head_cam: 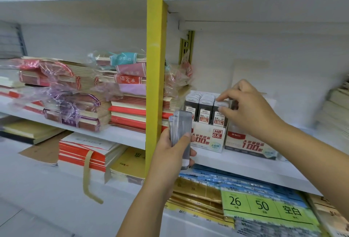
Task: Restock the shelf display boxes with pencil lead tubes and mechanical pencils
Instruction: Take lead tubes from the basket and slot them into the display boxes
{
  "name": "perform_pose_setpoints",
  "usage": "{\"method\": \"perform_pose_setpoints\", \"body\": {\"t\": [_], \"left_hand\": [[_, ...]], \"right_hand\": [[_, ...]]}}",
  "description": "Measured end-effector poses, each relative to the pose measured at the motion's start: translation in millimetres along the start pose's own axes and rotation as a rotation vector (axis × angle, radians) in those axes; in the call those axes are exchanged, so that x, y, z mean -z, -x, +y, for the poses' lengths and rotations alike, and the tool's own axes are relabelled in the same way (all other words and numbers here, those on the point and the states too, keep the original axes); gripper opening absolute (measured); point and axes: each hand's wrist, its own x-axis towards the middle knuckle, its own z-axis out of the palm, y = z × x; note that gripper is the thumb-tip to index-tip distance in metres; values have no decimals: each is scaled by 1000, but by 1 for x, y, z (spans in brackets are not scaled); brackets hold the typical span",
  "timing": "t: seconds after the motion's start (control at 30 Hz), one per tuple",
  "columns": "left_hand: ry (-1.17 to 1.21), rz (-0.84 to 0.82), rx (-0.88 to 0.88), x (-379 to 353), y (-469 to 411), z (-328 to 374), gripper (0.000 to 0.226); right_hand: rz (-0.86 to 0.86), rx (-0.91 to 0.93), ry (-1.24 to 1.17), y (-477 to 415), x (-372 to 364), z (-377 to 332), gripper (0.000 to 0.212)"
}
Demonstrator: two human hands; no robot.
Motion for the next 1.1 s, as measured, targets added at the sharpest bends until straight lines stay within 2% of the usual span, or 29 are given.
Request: {"method": "perform_pose_setpoints", "body": {"t": [0.17, 0.23, 0.3, 0.47, 0.57, 0.67, 0.73, 0.8, 0.87, 0.93, 1.1], "left_hand": [[-37, -58, -19, 2, 7, 6, 17], [-35, -95, -31, 1, 9, 8, 20], [-48, -143, -43, 0, 11, 10, 22], [-110, -242, -70, -3, 17, 11, 23], [-144, -262, -33, -2, 22, 11, 21], [-145, -284, 39, 2, 25, 13, 34], [-142, -293, 52, 7, 27, 12, 36], [-129, -290, 71, 11, 29, 11, 40], [-91, -269, 102, 15, 29, 10, 48], [-42, -227, 104, 20, 30, 10, 55], [-78, -193, 64, 23, 33, 13, 35]], "right_hand": [[56, -13, 81, 6, -4, -2, 29], [102, 1, 28, 16, -2, -6, 32], [122, 19, -154, 28, -1, -16, 30], [-148, -149, -755, 48, -9, -31, 25], [-122, -191, -920, 58, -10, -30, 25], [-98, -240, -1019, 67, -5, -22, 23], [-72, -286, -1051, 71, -3, -17, 20], [-80, -312, -1050, 76, -3, -15, 25], [-103, -327, -1014, 82, -4, -15, 19], [-143, -335, -945, 87, -5, -15, 31], [-282, -290, -877, 93, -4, -21, 46]]}}
